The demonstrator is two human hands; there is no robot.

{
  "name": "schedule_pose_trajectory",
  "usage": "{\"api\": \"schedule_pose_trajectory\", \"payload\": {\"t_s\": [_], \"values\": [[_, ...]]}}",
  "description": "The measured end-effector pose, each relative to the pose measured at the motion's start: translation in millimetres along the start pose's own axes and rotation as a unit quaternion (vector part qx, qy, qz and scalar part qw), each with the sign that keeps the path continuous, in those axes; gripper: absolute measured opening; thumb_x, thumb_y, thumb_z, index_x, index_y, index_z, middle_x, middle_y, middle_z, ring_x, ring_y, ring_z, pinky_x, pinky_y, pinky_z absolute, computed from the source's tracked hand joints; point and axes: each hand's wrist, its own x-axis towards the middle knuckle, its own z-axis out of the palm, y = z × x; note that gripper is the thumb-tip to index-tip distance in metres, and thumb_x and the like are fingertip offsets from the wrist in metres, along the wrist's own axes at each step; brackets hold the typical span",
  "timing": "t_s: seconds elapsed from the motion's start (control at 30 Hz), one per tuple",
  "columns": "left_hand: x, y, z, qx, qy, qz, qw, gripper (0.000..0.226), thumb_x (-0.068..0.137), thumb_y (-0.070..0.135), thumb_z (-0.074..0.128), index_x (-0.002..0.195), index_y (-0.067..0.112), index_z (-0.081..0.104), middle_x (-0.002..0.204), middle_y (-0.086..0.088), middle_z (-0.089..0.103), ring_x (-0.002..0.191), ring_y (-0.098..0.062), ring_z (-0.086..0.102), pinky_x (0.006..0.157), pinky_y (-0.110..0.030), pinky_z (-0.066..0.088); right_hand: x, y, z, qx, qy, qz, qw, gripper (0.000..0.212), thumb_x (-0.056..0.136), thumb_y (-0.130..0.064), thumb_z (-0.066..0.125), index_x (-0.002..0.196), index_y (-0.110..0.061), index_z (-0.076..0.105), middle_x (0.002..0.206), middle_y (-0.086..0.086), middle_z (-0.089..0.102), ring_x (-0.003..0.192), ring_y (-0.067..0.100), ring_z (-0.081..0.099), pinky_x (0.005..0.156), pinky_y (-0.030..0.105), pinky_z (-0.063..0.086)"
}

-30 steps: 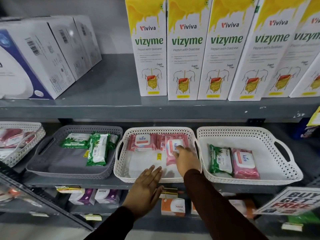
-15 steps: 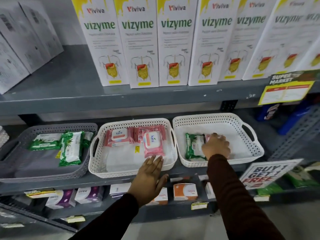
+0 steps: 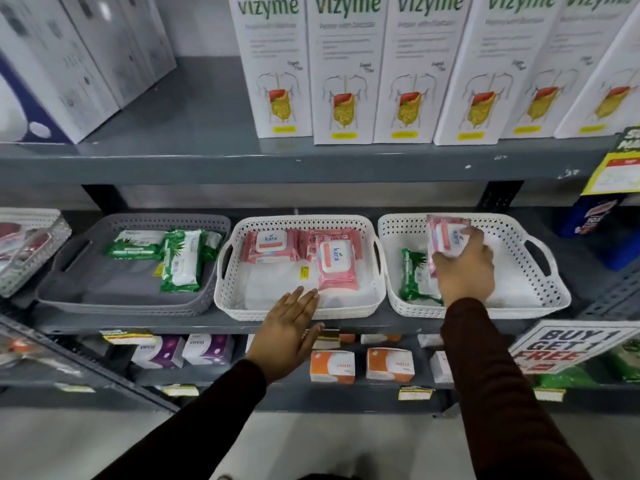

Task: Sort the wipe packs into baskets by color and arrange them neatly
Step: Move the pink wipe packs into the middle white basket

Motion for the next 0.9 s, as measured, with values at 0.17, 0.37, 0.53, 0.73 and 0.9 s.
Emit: {"api": "schedule_pose_trajectory", "payload": {"t_s": [0.17,0.37,0.53,0.73,0.9], "values": [[-20.9,-30.1,-13.7,0.014,-0.001,-0.049,0.999,0.064,0.100,0.045,0.029,0.147,0.003,0.031,0.155,-0.011,0.032,0.146,-0.026,0.020,0.120,-0.042,0.016,-45.7,-71.5,42.7,0.080,-0.117,-0.122,0.982,0.046,0.079,-0.025,0.078,0.120,-0.029,0.058,0.112,0.009,0.066,0.069,0.015,0.057,0.068,0.027,0.043],[-38.9,-65.0,-29.0,0.038,-0.010,-0.108,0.993,0.064,0.098,0.046,0.030,0.144,0.002,0.037,0.151,-0.014,0.039,0.136,-0.027,0.042,0.115,-0.039,0.029,-115.9,-142.7,113.5,0.045,-0.295,-0.202,0.933,0.043,0.084,-0.034,0.071,0.125,-0.030,0.058,0.118,0.012,0.066,0.096,0.030,0.068,0.081,0.038,0.057],[-44.2,-74.2,-35.5,0.043,-0.012,-0.098,0.994,0.058,0.098,0.039,0.042,0.142,0.001,0.041,0.149,-0.015,0.043,0.136,-0.028,0.042,0.115,-0.039,0.028,-136.4,-162.4,149.6,-0.087,-0.348,-0.274,0.892,0.047,0.098,-0.036,0.056,0.142,-0.022,0.050,0.135,0.017,0.058,0.121,0.036,0.058,0.093,0.042,0.052],[-37.0,-50.8,-25.4,0.055,-0.002,-0.071,0.996,0.058,0.098,0.042,0.039,0.138,0.000,0.047,0.143,-0.017,0.049,0.135,-0.031,0.043,0.115,-0.043,0.027,-109.4,-151.1,118.3,0.041,-0.277,-0.223,0.934,0.030,0.098,-0.031,0.053,0.123,-0.019,0.065,0.108,0.012,0.073,0.096,0.033,0.069,0.079,0.038,0.057],[-11.2,-13.0,-9.3,0.032,-0.006,-0.051,0.998,0.060,0.098,0.045,0.038,0.140,0.002,0.044,0.146,-0.017,0.047,0.136,-0.032,0.041,0.115,-0.045,0.026,-45.7,-72.3,71.3,0.025,-0.062,-0.079,0.995,0.021,0.090,-0.018,0.060,0.109,-0.016,0.068,0.112,0.016,0.069,0.097,0.037,0.066,0.074,0.037,0.053]]}}
